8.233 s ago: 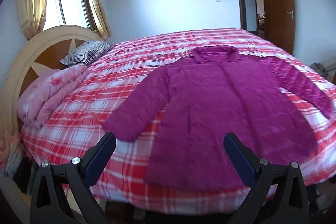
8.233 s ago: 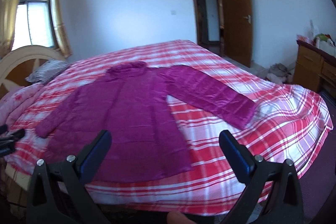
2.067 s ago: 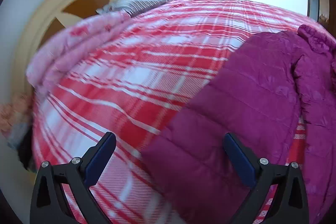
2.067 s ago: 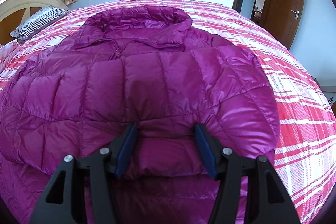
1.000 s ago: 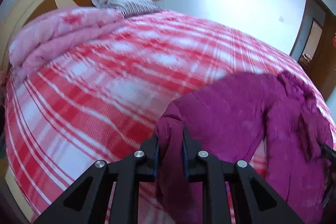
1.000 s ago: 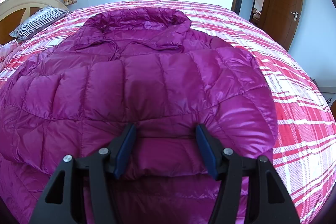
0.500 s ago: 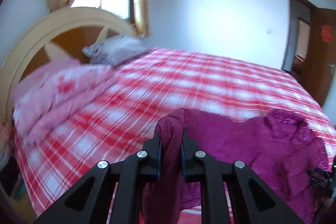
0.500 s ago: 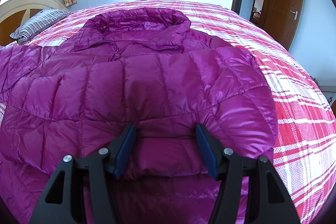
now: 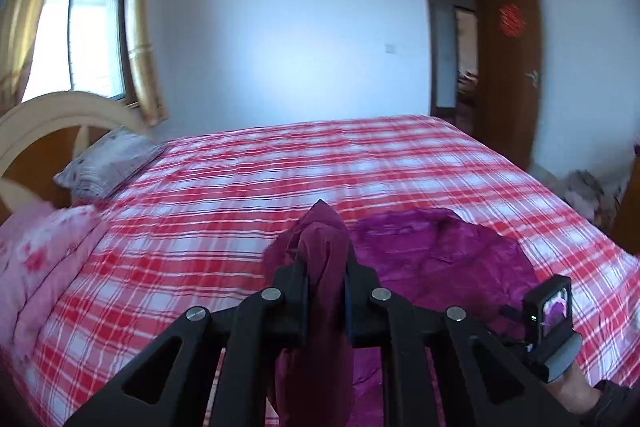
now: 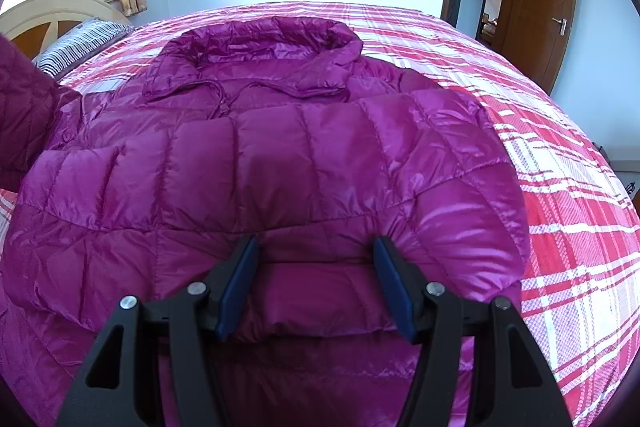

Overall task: Fold large clothes
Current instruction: 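Fold the held sleeve across the jacket body and open the left tool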

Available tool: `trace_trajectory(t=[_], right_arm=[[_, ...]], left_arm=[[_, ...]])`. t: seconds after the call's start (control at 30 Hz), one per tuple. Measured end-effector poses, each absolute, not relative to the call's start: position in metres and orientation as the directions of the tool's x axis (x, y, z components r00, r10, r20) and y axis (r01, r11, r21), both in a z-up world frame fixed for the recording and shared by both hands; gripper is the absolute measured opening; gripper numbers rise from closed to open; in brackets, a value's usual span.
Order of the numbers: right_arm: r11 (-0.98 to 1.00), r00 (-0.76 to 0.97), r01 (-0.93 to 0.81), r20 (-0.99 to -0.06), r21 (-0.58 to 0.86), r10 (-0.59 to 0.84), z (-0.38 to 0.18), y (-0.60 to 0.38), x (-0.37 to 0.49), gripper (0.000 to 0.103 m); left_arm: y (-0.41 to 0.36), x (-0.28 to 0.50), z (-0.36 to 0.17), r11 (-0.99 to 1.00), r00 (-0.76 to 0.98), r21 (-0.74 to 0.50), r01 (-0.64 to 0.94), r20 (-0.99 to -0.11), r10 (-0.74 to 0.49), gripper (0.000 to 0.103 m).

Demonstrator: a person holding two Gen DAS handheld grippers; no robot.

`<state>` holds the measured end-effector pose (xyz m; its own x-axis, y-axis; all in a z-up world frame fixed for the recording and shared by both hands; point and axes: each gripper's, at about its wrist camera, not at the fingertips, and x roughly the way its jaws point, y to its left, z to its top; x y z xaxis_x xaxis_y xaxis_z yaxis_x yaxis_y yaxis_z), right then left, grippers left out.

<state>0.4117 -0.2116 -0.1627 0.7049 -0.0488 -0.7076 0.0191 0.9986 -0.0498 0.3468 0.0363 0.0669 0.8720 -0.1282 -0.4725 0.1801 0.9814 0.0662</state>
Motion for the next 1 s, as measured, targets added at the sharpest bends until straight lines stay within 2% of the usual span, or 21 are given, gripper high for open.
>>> trace_trajectory(t=[0.13,0.3,0.43,0.6,0.77,0.83,0.87,0.9,0.93,0.97,1.0], right_arm=[[0.999,0.707,0.019,-0.706,-0.038,-0.041,-0.163,-0.213,0.412,0.064],[0.999,0.71,0.019,-0.703,-0.031,-0.036,-0.163,-0.213,0.414,0.064],[0.999,0.713,0.022,-0.7,-0.039,-0.043,-0.163,-0.212,0.411,0.064],[0.999,0.713,0.021,-0.7,-0.037,-0.041,-0.163,-0.212,0.412,0.064],[0.999,0.713,0.021,-0.7,-0.03,-0.036,-0.163,-0.213,0.411,0.064],[0.999,0.714,0.021,-0.7,-0.029,-0.035,-0.163,-0.213,0.411,0.064],[0.999,0.714,0.021,-0.699,-0.027,-0.034,-0.163,-0.214,0.411,0.064],[0.999,0.714,0.021,-0.7,-0.025,-0.033,-0.163,-0.213,0.412,0.064],[1.0,0.714,0.021,-0.699,-0.023,-0.031,-0.164,-0.214,0.411,0.064],[1.0,0.714,0.021,-0.699,-0.022,-0.03,-0.164,-0.215,0.411,0.064],[1.0,0.714,0.021,-0.699,-0.022,-0.03,-0.164,-0.215,0.412,0.065]], left_arm=[[-0.008,0.356,0.048,0.959,0.839,0.099,0.264,-0.513,-0.178,0.013],[-0.057,0.366,0.012,0.943,0.787,0.083,0.324,-0.576,-0.22,0.013],[-0.085,0.372,-0.018,0.937,0.766,0.097,0.335,-0.608,-0.211,0.013],[-0.107,0.392,-0.05,0.94,0.729,0.056,0.338,-0.647,-0.224,0.013],[-0.123,0.399,-0.054,0.941,0.695,0.017,0.339,-0.678,-0.239,0.018],[-0.123,0.391,-0.042,0.938,0.72,0.031,0.345,-0.649,-0.243,0.023],[-0.12,0.385,-0.034,0.935,0.739,0.029,0.354,-0.621,-0.261,0.033],[-0.112,0.378,-0.022,0.932,0.763,0.016,0.362,-0.58,-0.286,0.053],[-0.107,0.375,-0.016,0.935,0.78,0.014,0.354,-0.556,-0.287,0.066],[-0.098,0.371,-0.009,0.944,0.811,0.016,0.33,-0.517,-0.274,0.089],[-0.083,0.369,-0.005,0.958,0.846,0.014,0.286,-0.473,-0.246,0.096]])
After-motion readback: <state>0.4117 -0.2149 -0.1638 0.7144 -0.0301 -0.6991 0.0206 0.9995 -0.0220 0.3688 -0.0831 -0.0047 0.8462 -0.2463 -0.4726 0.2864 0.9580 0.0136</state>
